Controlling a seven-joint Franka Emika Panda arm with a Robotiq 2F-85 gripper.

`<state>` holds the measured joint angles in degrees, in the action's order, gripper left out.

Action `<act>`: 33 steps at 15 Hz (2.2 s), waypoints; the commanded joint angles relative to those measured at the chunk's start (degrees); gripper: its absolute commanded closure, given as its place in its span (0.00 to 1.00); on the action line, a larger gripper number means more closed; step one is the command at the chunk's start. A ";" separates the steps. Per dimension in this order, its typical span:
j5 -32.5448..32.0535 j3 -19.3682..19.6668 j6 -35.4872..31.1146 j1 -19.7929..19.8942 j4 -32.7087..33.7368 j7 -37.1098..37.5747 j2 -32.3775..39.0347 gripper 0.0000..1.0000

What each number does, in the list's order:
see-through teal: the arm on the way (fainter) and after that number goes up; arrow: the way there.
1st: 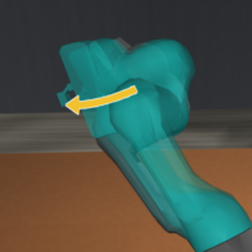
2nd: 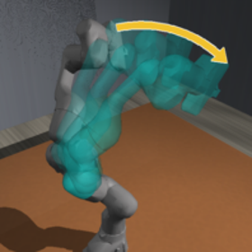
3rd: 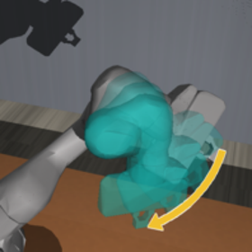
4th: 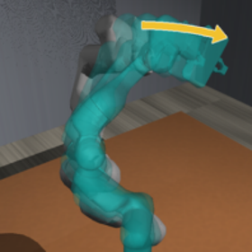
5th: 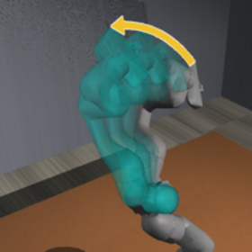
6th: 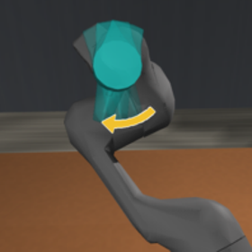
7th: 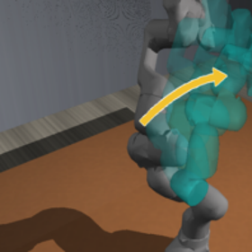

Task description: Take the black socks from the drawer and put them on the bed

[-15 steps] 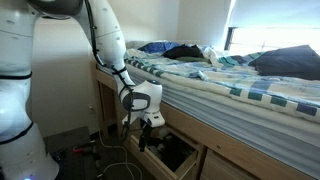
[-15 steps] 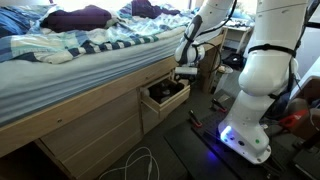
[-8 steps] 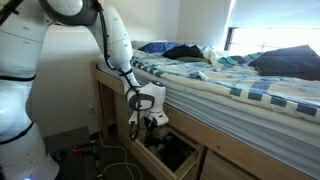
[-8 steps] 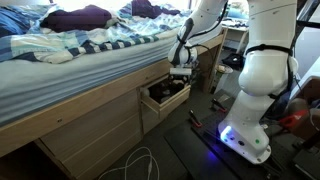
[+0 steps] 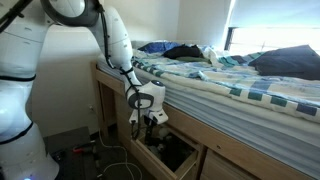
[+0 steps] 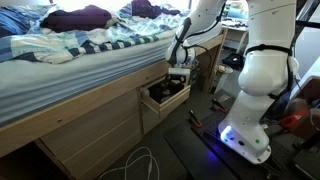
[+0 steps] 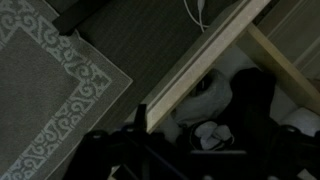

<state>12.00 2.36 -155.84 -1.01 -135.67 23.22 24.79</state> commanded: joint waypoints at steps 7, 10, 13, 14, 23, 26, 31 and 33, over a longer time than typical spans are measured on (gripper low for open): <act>1.82 -6.30 -2.94 8.15 1.04 -25.80 1.45 0.00; 3.89 -9.28 -2.54 11.89 1.77 -31.84 3.45 0.00; 5.32 -10.66 -2.98 13.89 3.36 -33.76 6.25 0.00; 5.70 -11.08 -2.98 14.39 4.43 -33.83 7.29 0.00; 3.27 -10.03 -3.18 12.49 11.75 -31.95 13.59 0.00; 3.39 -10.19 -3.15 12.03 12.81 -31.26 14.89 0.00; 3.28 -10.21 -2.30 12.40 12.27 -31.48 14.83 0.00; 3.53 -10.43 -2.96 12.74 12.65 -31.71 15.60 0.00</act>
<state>15.81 -7.61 -158.18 11.16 -123.46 -8.65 39.64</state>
